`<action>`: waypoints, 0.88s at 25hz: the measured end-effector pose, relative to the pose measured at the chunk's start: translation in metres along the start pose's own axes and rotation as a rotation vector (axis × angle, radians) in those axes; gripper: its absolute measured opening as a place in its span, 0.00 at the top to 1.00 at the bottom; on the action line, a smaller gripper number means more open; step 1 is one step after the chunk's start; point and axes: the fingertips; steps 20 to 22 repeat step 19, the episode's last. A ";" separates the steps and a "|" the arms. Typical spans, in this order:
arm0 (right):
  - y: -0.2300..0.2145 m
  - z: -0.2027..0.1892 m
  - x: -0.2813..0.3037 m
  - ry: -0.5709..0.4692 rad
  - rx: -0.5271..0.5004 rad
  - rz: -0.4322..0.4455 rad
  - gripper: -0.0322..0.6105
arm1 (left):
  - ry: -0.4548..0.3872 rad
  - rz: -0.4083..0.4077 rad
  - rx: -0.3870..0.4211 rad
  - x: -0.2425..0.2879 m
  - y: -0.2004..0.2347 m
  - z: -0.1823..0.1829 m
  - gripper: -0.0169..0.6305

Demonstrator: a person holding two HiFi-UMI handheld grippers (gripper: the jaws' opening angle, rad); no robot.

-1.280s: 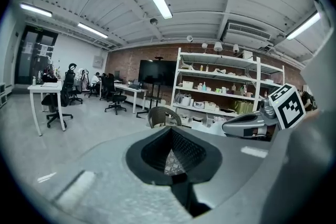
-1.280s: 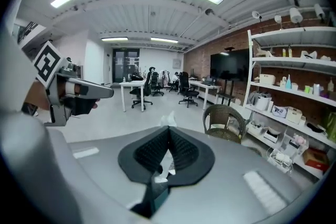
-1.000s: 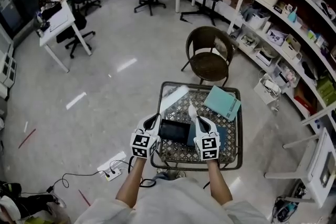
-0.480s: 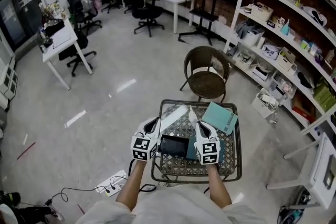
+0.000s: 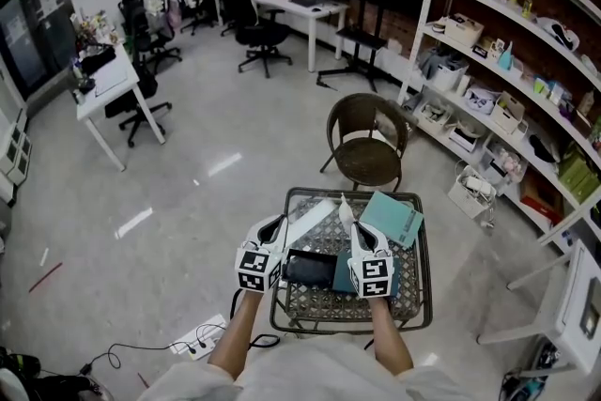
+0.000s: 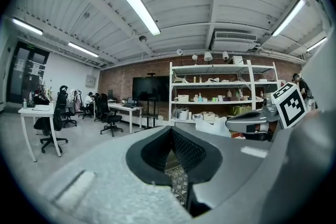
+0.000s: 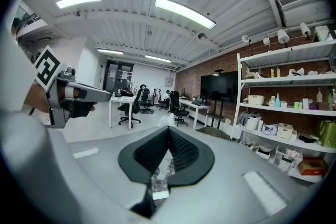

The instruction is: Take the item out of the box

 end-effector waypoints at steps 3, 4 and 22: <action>-0.001 0.000 -0.001 0.001 0.000 0.002 0.95 | 0.002 0.002 -0.001 -0.001 -0.001 -0.001 0.97; -0.001 -0.001 -0.001 0.003 0.000 0.002 0.95 | 0.003 0.004 -0.002 -0.001 -0.001 -0.002 0.97; 0.004 -0.009 0.000 0.015 -0.001 0.009 0.95 | 0.015 0.010 -0.015 -0.004 0.000 -0.012 0.97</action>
Point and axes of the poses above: the fingertips, and each gripper's own axes: x forward along the fingers, y to its left, z out of its top, and after that the axes turned 2 degrees about -x, right-handed
